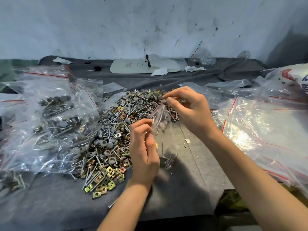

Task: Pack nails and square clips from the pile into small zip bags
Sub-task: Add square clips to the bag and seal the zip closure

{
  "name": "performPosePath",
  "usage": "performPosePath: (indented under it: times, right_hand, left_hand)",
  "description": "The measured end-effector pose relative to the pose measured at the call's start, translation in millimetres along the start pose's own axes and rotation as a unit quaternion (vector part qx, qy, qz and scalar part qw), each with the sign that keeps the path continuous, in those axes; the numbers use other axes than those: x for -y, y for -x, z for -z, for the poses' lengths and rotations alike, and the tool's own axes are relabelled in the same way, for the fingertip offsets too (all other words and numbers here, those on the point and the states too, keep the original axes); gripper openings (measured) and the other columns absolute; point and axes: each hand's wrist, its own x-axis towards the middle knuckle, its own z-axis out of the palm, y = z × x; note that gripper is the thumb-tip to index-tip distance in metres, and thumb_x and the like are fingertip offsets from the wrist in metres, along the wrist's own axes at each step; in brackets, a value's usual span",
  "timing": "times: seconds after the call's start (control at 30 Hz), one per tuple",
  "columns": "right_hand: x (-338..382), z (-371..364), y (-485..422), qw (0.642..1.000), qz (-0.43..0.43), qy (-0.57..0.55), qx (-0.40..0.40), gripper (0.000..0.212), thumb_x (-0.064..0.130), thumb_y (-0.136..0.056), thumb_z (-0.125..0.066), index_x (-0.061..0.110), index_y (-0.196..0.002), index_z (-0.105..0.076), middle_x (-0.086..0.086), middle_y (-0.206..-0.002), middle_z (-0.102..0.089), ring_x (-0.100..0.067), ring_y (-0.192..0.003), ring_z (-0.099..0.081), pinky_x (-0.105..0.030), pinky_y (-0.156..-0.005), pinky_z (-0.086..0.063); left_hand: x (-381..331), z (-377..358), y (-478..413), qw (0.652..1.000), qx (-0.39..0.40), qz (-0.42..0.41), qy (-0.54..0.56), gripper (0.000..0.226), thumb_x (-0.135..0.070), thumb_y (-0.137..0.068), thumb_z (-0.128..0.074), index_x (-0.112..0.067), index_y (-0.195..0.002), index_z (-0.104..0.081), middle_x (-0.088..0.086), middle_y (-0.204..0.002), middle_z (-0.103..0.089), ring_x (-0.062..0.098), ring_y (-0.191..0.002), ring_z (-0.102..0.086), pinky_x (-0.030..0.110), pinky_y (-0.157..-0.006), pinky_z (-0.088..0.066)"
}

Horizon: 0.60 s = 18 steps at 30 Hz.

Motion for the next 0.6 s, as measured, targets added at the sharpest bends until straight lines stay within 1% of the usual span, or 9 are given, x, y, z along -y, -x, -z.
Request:
performPosePath:
  times: [0.07,0.1,0.17,0.2,0.27,0.3,0.37,0.47,0.6]
  right_hand:
    - [-15,-4,-3,0.997,-0.073,0.006,-0.014,0.009,0.015,-0.088,-0.065,0.018,-0.089,-0.073,0.006,-0.085,-0.068,0.002,-0.074,-0.059,-0.010,-0.066,-0.042]
    - [-25,-7,-3,0.993,-0.115,0.013,-0.002,0.010,0.015,-0.088,-0.064,0.018,-0.089,-0.073,0.007,-0.083,-0.068,0.002,-0.073,-0.060,-0.013,-0.068,-0.045]
    - [-42,-15,-1,0.981,-0.188,0.018,0.037,0.011,0.012,-0.088,-0.063,0.016,-0.091,-0.073,0.003,-0.083,-0.070,-0.008,-0.078,-0.064,-0.025,-0.075,-0.053]
    - [-51,-20,1,0.977,-0.206,0.030,0.055,0.010,0.012,-0.088,-0.064,0.015,-0.091,-0.073,0.001,-0.084,-0.070,-0.013,-0.079,-0.065,-0.028,-0.076,-0.054]
    - [-62,-30,4,0.969,-0.213,0.079,0.092,0.008,0.015,-0.088,-0.065,0.016,-0.090,-0.073,0.002,-0.086,-0.070,-0.014,-0.080,-0.063,-0.025,-0.070,-0.049]
    - [-66,-36,5,0.964,-0.214,0.109,0.112,0.008,0.018,-0.088,-0.066,0.016,-0.091,-0.073,0.001,-0.089,-0.070,-0.014,-0.082,-0.062,-0.026,-0.071,-0.048]
    - [-70,-45,6,0.955,-0.206,0.164,0.135,0.010,0.022,-0.088,-0.064,0.016,-0.091,-0.072,-0.001,-0.091,-0.066,-0.018,-0.083,-0.059,-0.034,-0.075,-0.050]
    - [-70,-53,8,0.946,-0.182,0.235,0.132,0.013,0.027,-0.088,-0.061,0.017,-0.092,-0.068,0.001,-0.088,-0.053,-0.024,-0.083,-0.055,-0.036,-0.074,-0.049]
    - [-71,-56,12,0.934,-0.138,0.304,0.125,0.022,0.032,-0.090,-0.056,0.011,-0.090,-0.064,0.000,-0.085,-0.049,-0.026,-0.084,-0.052,-0.032,-0.066,-0.038]
  left_hand:
    - [-1,0,0,1.000,-0.004,0.005,0.003,0.014,-0.009,-0.089,-0.036,-0.015,-0.098,-0.047,0.006,-0.111,-0.053,0.023,-0.105,-0.054,0.036,-0.088,-0.045]
    - [-1,0,0,1.000,-0.005,0.007,0.004,0.014,-0.009,-0.090,-0.036,-0.015,-0.097,-0.047,0.006,-0.111,-0.053,0.024,-0.105,-0.054,0.036,-0.088,-0.045]
    - [-2,-1,0,1.000,-0.004,0.009,0.004,0.015,-0.010,-0.090,-0.036,-0.016,-0.097,-0.047,0.006,-0.110,-0.053,0.023,-0.105,-0.054,0.035,-0.088,-0.045]
    - [-2,-1,0,1.000,-0.003,0.010,0.005,0.015,-0.010,-0.090,-0.036,-0.017,-0.097,-0.047,0.006,-0.110,-0.053,0.023,-0.105,-0.054,0.035,-0.088,-0.045]
    - [-1,-1,0,1.000,-0.001,0.011,0.004,0.015,-0.011,-0.090,-0.036,-0.018,-0.097,-0.047,0.007,-0.110,-0.053,0.023,-0.105,-0.054,0.034,-0.088,-0.045]
    - [-1,0,-1,1.000,-0.001,0.011,0.003,0.015,-0.011,-0.090,-0.037,-0.018,-0.098,-0.047,0.007,-0.110,-0.053,0.023,-0.105,-0.054,0.035,-0.088,-0.045]
    - [0,0,0,1.000,-0.001,0.013,0.004,0.015,-0.011,-0.090,-0.037,-0.018,-0.098,-0.047,0.007,-0.110,-0.053,0.025,-0.105,-0.054,0.038,-0.088,-0.046]
    - [0,0,0,1.000,-0.003,0.012,0.003,0.016,-0.011,-0.090,-0.037,-0.019,-0.098,-0.048,0.007,-0.110,-0.053,0.026,-0.105,-0.054,0.040,-0.088,-0.046]
    - [-1,-1,0,1.000,-0.002,0.009,-0.001,0.017,-0.010,-0.090,-0.037,-0.020,-0.098,-0.048,0.007,-0.110,-0.053,0.025,-0.106,-0.054,0.041,-0.088,-0.046]
